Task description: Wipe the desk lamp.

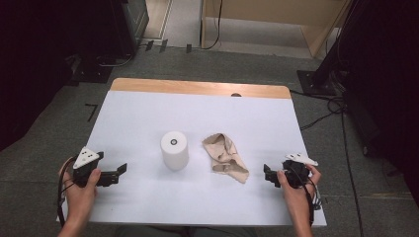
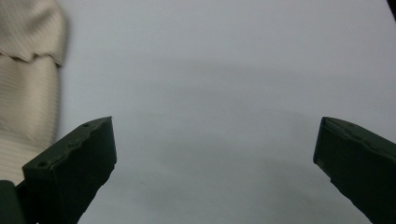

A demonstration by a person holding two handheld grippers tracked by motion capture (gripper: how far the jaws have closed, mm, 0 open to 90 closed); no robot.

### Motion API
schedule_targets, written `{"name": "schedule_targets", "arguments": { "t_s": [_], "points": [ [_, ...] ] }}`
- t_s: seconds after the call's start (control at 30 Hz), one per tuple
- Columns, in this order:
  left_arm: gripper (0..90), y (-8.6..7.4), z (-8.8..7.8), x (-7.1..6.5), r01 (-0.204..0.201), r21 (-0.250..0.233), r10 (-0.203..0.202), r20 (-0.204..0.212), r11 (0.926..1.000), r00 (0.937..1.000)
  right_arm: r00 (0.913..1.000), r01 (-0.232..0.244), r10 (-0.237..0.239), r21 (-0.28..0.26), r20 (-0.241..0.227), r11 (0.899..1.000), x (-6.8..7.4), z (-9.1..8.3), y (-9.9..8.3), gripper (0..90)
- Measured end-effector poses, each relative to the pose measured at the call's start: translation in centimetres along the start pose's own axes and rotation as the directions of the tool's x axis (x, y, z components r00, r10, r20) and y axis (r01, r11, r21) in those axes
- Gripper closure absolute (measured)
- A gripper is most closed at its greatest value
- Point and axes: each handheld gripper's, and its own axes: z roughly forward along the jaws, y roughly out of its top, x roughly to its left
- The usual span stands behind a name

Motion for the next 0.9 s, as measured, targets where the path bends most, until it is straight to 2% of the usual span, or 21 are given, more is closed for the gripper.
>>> {"name": "schedule_targets", "arguments": {
  "t_s": [0.13,0.3,0.33,0.4,0.43,0.5,0.53,0.57,0.6,0.63,0.9],
  "points": [
    [0.0,-0.8,-0.4,0.1,-0.007,0.019,0.007,-0.012,0.9998,0.9999,0.9993,-0.024,0.024,0.012,0.028,1.0,-1.5,-0.7,-1.1,0.0],
    [0.0,-1.3,-0.1,0.1,-0.002,0.034,0.003,-0.035,0.9994,0.9994,0.9976,-0.023,0.021,0.023,0.065,0.999,-2.6,-0.5,-2.2,0.0],
    [0.0,-1.5,0.2,0.0,-0.006,0.043,0.008,-0.04,0.9991,0.9992,0.9973,-0.022,0.02,0.032,0.071,0.999,-2.7,-0.3,-2.5,0.0],
    [0.0,-1.8,0.7,-0.2,-0.015,0.072,0.018,-0.047,0.9973,0.9987,0.9966,0.005,-0.007,0.02,0.082,1.0,-2.6,-0.2,-2.7,0.0],
    [0.0,-1.8,0.7,-0.2,-0.021,0.073,0.025,-0.053,0.9971,0.9983,0.9966,0.002,-0.004,0.016,0.082,1.0,-2.6,-0.2,-2.8,0.0],
    [0.0,-1.8,0.8,-0.2,-0.009,0.081,0.015,-0.069,0.9967,0.9975,0.9964,0.002,-0.003,0.012,0.084,1.0,-2.5,-0.2,-2.8,0.0],
    [0.0,-1.8,1.0,-0.1,-0.001,0.1,0.01,-0.081,0.995,0.9967,0.9963,0.003,-0.003,0.008,0.086,1.0,-2.5,-0.2,-2.9,0.0],
    [0.0,-1.7,1.3,-0.1,0.004,0.13,0.008,-0.091,0.9915,0.9958,0.9962,0.009,-0.009,0.007,0.087,1.0,-2.5,-0.2,-2.9,0.0],
    [0.0,-1.5,1.8,-0.2,0.005,0.178,0.013,-0.101,0.984,0.9948,0.996,0.011,-0.012,0.006,0.089,1.0,-2.5,-0.2,-2.9,0.0],
    [0.7,-1.5,2.0,-0.5,-0.023,0.199,0.048,-0.12,0.9797,0.9916,0.9962,0.008,-0.009,0.006,0.087,1.0,-2.5,-0.2,-2.9,0.0],
    [0.2,-1.5,2.0,-0.5,-0.025,0.202,0.05,-0.119,0.9791,0.9917,0.9963,-0.002,0.001,0.01,0.086,1.0,-2.4,-0.2,-2.9,0.0]
  ]
}}
